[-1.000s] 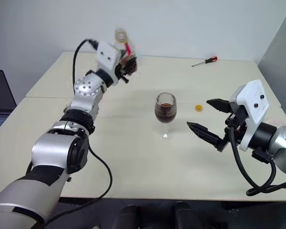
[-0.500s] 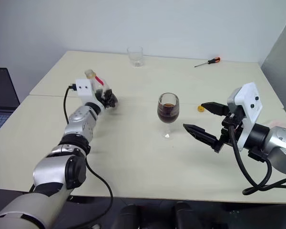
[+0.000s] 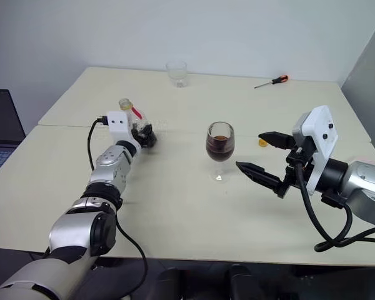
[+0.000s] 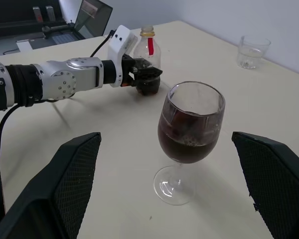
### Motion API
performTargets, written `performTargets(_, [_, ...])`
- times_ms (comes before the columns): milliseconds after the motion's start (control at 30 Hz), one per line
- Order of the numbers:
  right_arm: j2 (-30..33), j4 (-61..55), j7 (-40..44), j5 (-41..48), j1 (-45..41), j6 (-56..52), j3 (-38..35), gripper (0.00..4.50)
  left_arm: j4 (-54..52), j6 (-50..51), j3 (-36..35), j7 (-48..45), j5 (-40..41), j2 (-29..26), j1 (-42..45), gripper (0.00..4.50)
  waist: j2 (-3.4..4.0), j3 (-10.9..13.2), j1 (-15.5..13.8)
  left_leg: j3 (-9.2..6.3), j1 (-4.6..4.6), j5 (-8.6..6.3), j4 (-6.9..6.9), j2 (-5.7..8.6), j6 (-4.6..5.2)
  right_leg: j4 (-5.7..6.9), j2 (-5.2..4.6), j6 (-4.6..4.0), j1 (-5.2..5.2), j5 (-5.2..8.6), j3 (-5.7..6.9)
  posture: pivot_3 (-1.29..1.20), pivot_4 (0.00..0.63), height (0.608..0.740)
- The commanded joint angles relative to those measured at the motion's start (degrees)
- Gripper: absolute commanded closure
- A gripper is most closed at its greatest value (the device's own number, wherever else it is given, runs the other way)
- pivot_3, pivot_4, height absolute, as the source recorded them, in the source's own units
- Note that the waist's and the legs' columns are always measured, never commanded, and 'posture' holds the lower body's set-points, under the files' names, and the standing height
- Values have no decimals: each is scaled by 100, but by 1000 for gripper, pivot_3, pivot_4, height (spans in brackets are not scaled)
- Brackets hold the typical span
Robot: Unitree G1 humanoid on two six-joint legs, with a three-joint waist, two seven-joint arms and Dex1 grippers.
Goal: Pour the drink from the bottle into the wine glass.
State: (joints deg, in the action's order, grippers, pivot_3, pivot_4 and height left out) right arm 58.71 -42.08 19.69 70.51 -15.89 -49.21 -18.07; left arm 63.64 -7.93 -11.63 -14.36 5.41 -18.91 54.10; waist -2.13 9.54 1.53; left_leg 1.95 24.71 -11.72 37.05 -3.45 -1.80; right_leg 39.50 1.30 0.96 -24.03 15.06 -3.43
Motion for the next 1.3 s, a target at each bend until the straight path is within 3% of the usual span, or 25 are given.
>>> performTargets(33, [8,-13,8,-77,-68,69,-97,0,-216,-88,99,1,-110,-91,30,610,0,0,-1,0,0,0,0,0,0,0,0,0,0,0,0,0,150,740])
performTargets(100, [8,-6,15,-92,-69,66,-97,0,-255,-87,129,0,-157,-121,23,35,0,0,-1,0,0,0,0,0,0,0,0,0,0,0,0,0,150,740])
performTargets(300, [27,44,90,-137,-87,60,-96,0,-531,-74,164,-69,-199,-264,-94,35,0,0,1,0,0,0,-1,-1,0,0,0,0,0,0,0,0,150,740])
performTargets(633, [-4,384,530,-464,-433,76,213,0,-2184,606,194,-594,-53,-642,-646,35,0,0,11,1,0,0,-1,-3,0,-1,1,0,-1,0,-2,0,150,740])
performTargets(1300, [-390,965,1363,-1309,-1059,108,731,0,-3554,1229,161,-1431,348,-1019,-408,35,0,1,9,1,0,0,-1,-3,0,-3,0,0,-1,0,-1,0,150,740])
